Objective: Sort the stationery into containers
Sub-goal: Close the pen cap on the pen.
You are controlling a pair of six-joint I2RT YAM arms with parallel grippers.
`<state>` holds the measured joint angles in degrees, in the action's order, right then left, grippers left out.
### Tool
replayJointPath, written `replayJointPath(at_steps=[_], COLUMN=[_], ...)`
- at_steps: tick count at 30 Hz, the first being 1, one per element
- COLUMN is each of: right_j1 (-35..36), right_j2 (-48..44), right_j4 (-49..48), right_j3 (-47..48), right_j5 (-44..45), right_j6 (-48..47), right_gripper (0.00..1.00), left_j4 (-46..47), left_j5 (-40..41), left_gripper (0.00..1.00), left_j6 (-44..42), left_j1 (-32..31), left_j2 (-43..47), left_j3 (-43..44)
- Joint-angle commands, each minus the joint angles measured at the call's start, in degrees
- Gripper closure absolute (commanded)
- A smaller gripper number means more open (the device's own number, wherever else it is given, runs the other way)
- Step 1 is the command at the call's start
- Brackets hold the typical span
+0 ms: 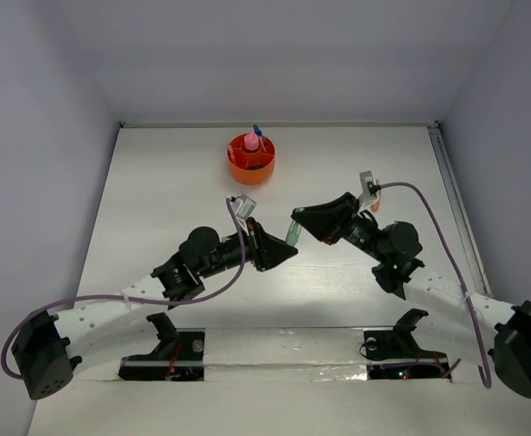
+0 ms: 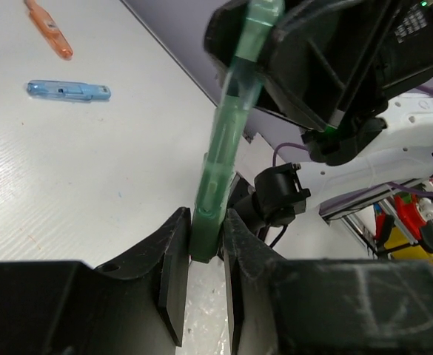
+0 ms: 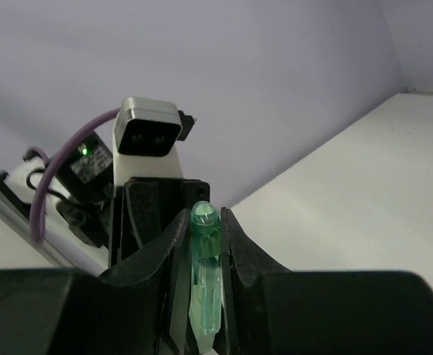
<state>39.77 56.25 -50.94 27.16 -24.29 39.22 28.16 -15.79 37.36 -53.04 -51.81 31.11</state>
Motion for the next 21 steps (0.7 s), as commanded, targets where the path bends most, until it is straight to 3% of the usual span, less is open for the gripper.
replayJointPath(at_steps=[1, 3, 5, 9, 13, 15, 18, 21], right_j1=[2.2, 2.2, 2.2, 2.8, 3.3, 3.3, 3.3, 3.3], right_j2=[5.2, 6.1, 5.6, 1.4, 0.6, 5.6, 13.9, 19.5], right_j4=[3.3, 0.7, 3.9, 11.3, 11.0, 6.3, -11.0, -20.2], right_j3=[-5.5, -6.0, -5.8, -7.6, -11.0, -12.3, -12.9, -12.7], right_j5=[-9.5, -7.1, -5.0, 0.0, 0.7, -3.7, -9.1, -11.5], right_j6=[13.8, 19.9, 21.8, 19.4, 19.5, 21.9, 28.4, 33.8], right_gripper=[1.00, 1.00, 1.00, 1.00, 1.00, 1.00, 1.00, 1.00], left_j4=[29.5, 30.5, 29.3, 21.9, 22.0, 24.0, 24.1, 25.3], left_j5=[13.2, 14.8, 17.4, 23.5, 27.0, 25.6, 24.1, 23.4], left_gripper=[1.00, 1.00, 1.00, 1.00, 0.93, 0.92, 0.91, 0.91], left_j6=[2.7, 3.2, 2.5, 3.8, 6.8, 7.6, 7.8, 8.1], left_j1=[2.5, 2.5, 2.5, 2.5, 2.5, 2.5, 2.5, 2.5], left_j2=[3.7, 3.9, 4.3, 5.9, 7.3, 6.4, 3.5, 1.7], left_j3=[6.6, 5.4, 5.2, 5.8, 3.4, 3.4, 5.1, 5.4])
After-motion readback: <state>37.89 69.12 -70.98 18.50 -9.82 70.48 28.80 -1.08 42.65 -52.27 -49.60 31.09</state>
